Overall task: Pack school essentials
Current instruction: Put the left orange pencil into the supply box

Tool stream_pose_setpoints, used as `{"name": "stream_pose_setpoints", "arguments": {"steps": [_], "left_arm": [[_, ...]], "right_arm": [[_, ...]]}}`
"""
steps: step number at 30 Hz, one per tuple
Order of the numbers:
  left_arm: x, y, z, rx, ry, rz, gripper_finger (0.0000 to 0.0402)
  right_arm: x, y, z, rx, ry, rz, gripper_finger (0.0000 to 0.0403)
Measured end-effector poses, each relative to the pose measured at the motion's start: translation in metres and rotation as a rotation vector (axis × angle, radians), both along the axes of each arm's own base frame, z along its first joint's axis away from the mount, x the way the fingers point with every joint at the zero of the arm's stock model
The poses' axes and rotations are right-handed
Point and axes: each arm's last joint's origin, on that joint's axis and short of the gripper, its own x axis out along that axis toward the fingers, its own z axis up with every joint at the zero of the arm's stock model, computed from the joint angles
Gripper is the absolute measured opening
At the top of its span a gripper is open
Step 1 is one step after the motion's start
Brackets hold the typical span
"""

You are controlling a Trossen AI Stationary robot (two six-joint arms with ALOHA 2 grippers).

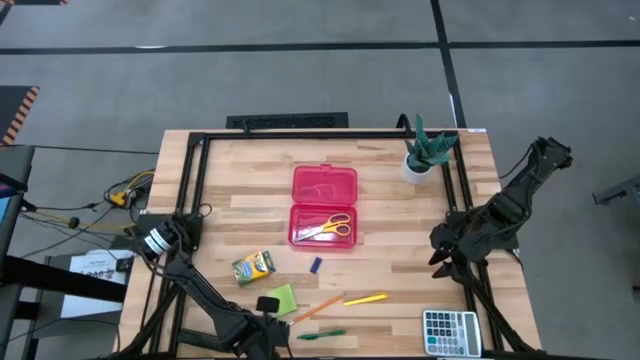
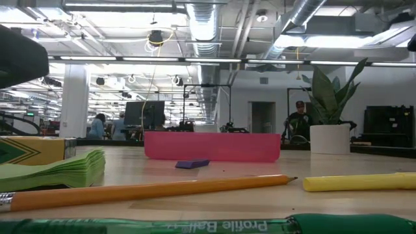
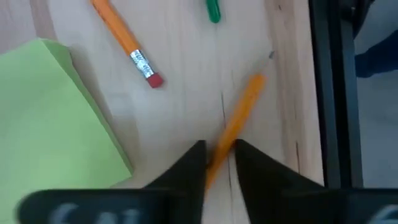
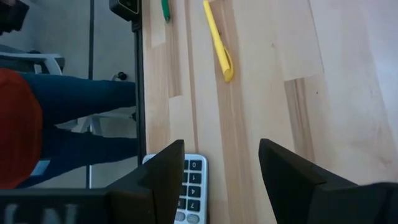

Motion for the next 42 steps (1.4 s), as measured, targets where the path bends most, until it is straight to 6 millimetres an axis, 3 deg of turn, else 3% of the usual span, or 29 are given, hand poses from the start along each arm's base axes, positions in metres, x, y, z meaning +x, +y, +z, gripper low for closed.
{"name": "stream_pose_setpoints", "arguments": {"steps": [3,9,16,26,30,35,38,42], "left_arm": [[0.003,0.003,0.000,-0.026,0.036,-0.029,0.0015],[0.007,0.005,0.003,-0.035,0.051,-0.039,0.0006],[0.019,0.010,0.024,-0.057,0.027,0.049,0.0002],[0.041,0.020,0.082,-0.072,-0.054,0.145,0.0004],[0.054,0.033,0.108,-0.033,-0.083,0.158,0.0003],[0.063,0.048,0.114,-0.023,-0.065,0.184,0.0002],[0.058,0.040,0.114,-0.081,-0.021,0.163,0.0005],[0.041,0.012,0.115,-0.189,0.009,0.122,0.0041]], "right_arm": [[0.000,0.000,0.000,-0.002,-0.002,-0.003,0.0212],[0.000,0.000,0.000,-0.003,-0.002,-0.004,0.0208],[0.001,-0.001,0.000,-0.023,-0.019,-0.015,0.0207],[0.001,-0.001,0.000,-0.045,-0.036,0.000,0.0204],[0.001,-0.001,0.000,-0.046,-0.037,0.002,0.0204],[0.001,-0.001,0.000,-0.056,-0.045,0.007,0.0204],[0.001,-0.001,0.000,-0.061,-0.053,0.001,0.0204],[0.001,-0.001,0.000,-0.068,-0.059,-0.007,0.0204]]}}
